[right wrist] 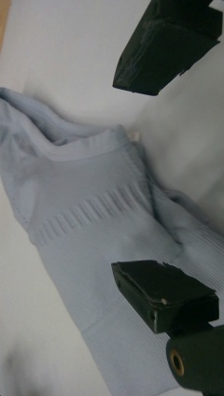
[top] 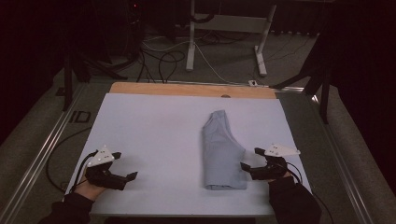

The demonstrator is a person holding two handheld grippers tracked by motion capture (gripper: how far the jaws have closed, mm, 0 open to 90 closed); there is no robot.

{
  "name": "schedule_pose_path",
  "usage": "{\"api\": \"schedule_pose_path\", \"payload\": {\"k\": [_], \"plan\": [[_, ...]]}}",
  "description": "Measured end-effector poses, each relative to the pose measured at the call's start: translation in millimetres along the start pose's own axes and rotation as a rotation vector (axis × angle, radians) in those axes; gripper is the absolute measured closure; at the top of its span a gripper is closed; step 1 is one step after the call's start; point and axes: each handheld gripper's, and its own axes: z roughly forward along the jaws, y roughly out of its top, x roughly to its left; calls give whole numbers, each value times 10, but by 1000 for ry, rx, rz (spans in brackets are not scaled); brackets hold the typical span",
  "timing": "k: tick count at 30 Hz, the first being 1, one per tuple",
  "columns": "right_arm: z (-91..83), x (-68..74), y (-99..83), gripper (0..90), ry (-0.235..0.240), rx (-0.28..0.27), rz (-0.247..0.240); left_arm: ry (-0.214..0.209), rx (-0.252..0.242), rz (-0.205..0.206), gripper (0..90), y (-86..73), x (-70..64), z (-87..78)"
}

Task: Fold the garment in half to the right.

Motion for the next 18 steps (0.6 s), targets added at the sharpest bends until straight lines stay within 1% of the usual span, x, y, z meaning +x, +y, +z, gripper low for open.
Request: {"api": "schedule_pose_path", "payload": {"k": [2, 3, 4, 5, 6, 7, 9, 10, 11, 13, 14, 16, 18], "plan": [[-10, 11, -39, 101, 7, 3, 7, 8, 2, -12, 0, -63, 18, -29], [-12, 18, -58, 101, 2, 7, 6, 16, 9, -18, 0, -93, 25, -39], [-14, 24, -76, 101, -3, 12, 4, 20, 8, -20, 0, -121, 29, -51], [-17, 34, -92, 101, 0, 15, 11, 21, 11, -23, 0, -147, 32, -62], [-20, 42, -105, 101, 1, 17, 8, 27, 15, -20, 0, -170, 38, -75], [-20, 42, -105, 101, 1, 17, 8, 27, 15, -20, 0, -170, 38, -75], [-40, 63, -138, 101, 2, 17, 16, 41, 20, -42, 0, -229, 47, -105], [-47, 68, -149, 101, 2, 13, 18, 41, 20, -42, 0, -229, 47, -105], [-56, 75, -158, 101, 2, 13, 20, 48, 26, -52, 0, -259, 52, -118], [-64, 82, -168, 101, -2, 14, 18, 55, 30, -53, 0, -274, 53, -123], [-74, 90, -191, 101, -11, 12, 24, 71, 41, -51, 0, -298, 56, -130], [-75, 83, -213, 101, -25, 15, 23, 82, 35, -46, 0, -317, 54, -145], [-74, 79, -225, 101, -36, 13, 24, 104, 26, -33, 0, -332, 59, -155]]}}
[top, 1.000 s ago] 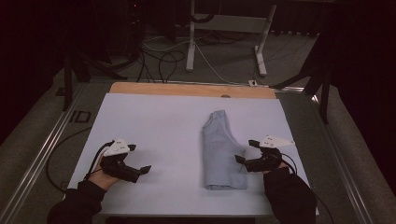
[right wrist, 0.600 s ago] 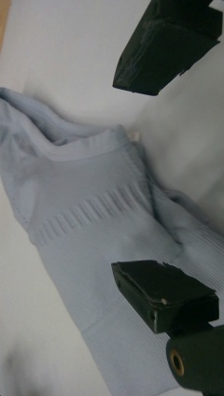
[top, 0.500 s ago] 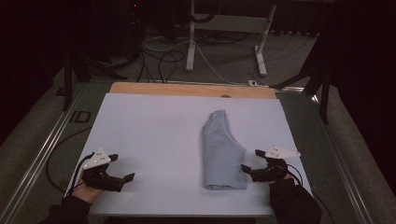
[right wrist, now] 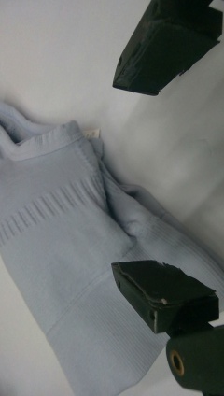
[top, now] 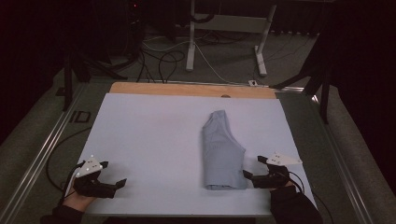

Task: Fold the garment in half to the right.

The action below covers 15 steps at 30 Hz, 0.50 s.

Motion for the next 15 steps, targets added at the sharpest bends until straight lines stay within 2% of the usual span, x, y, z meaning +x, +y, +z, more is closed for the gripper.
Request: {"api": "schedule_pose_path", "payload": {"k": [5, 10, 15], "plan": [[22, -34, -6, 102, -17, -7, 15, 52, 10, 19, 0, -30, 12, 12], [68, -15, -1, 102, -24, 14, -3, 43, 8, 16, 0, -52, 18, 10], [80, -20, -2, 103, -33, 22, -5, 27, -24, 5, 0, -34, 9, -17]]}}
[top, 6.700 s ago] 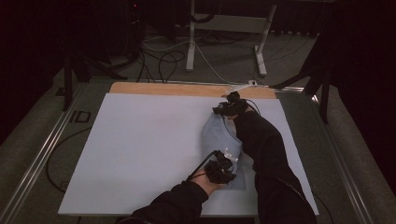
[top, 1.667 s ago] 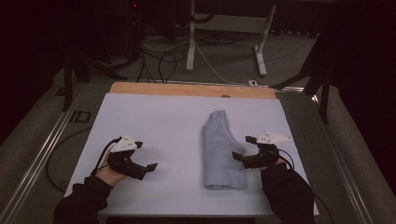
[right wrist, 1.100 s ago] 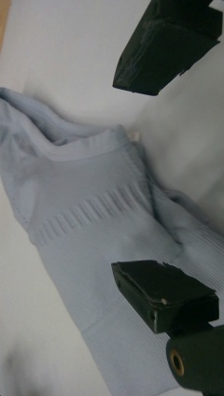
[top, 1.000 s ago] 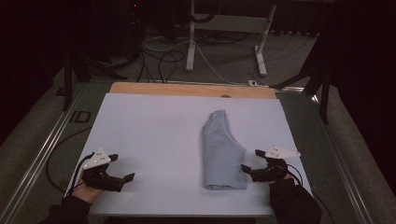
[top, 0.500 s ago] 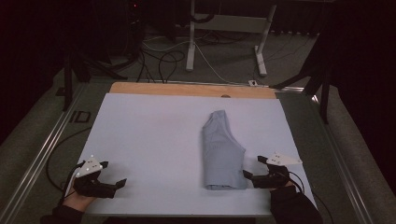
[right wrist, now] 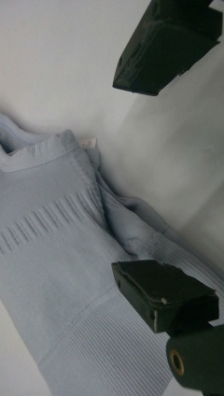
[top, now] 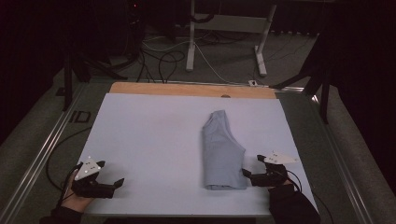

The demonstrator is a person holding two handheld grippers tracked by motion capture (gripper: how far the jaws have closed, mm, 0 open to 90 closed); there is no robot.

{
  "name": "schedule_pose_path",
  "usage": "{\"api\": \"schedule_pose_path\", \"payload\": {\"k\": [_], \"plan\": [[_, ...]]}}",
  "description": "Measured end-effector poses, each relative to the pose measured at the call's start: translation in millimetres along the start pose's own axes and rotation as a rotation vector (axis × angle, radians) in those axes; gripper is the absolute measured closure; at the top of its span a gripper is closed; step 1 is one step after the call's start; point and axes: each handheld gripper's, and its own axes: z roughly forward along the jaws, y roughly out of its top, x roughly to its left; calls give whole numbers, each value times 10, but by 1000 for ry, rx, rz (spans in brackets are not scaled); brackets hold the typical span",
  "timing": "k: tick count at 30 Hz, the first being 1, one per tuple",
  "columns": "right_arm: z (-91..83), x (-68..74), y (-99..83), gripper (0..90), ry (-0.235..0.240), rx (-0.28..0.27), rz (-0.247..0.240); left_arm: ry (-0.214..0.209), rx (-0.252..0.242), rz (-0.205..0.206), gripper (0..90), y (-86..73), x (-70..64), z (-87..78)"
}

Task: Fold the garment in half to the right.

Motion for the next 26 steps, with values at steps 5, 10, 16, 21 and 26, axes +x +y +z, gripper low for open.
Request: {"api": "schedule_pose_path", "payload": {"k": [5, 10, 16, 21, 26], "plan": [[-9, 5, 9, 103, -3, -3, 2, -7, -6, 6, 0, 13, -29, 2], [-21, 18, 19, 103, -7, -10, -3, -13, -2, 12, 0, 20, -51, 13], [-19, 33, 21, 103, -4, -4, -9, -12, 0, 15, 0, 27, -57, 16], [-19, 38, 21, 103, -2, -1, -10, -7, -4, 11, 0, 29, -51, 7], [-17, 39, 19, 103, 2, 5, -14, -6, -5, 11, 0, 32, -55, 5]]}}
